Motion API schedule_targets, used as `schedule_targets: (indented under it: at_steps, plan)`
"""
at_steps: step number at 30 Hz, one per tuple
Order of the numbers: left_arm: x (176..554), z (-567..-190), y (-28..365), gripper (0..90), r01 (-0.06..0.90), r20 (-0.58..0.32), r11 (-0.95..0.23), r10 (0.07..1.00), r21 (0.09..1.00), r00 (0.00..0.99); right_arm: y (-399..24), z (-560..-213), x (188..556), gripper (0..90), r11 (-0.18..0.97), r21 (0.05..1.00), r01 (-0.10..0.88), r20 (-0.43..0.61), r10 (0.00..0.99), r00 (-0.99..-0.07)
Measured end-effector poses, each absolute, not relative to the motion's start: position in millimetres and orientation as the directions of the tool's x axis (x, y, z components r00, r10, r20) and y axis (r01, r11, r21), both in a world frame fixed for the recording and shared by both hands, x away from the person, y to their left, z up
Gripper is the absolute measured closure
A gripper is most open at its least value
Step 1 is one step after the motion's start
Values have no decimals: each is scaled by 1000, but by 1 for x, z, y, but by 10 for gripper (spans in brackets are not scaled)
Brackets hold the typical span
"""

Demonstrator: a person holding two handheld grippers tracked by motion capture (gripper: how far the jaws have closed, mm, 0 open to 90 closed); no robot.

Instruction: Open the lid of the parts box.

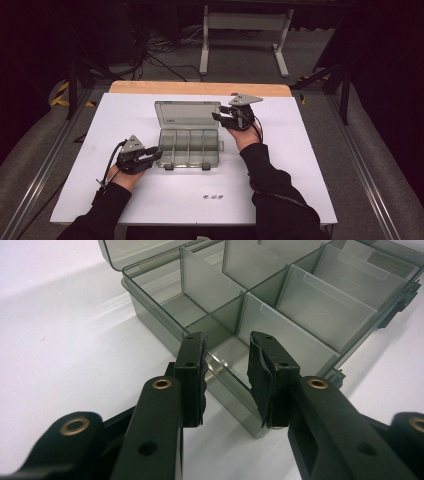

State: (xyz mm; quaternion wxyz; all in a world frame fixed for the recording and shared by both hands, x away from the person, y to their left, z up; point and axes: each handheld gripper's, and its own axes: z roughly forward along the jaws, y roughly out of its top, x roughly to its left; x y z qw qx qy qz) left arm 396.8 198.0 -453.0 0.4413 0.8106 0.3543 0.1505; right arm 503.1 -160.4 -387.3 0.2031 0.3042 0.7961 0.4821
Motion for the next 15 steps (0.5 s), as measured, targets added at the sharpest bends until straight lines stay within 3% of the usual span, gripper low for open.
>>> schedule_targets:
  at_steps: [15]
  plan:
    - [397,-454,199,682,452,-95,-337,708,826,700,-158,-395,520,639,359,871,334,-17,703,-711]
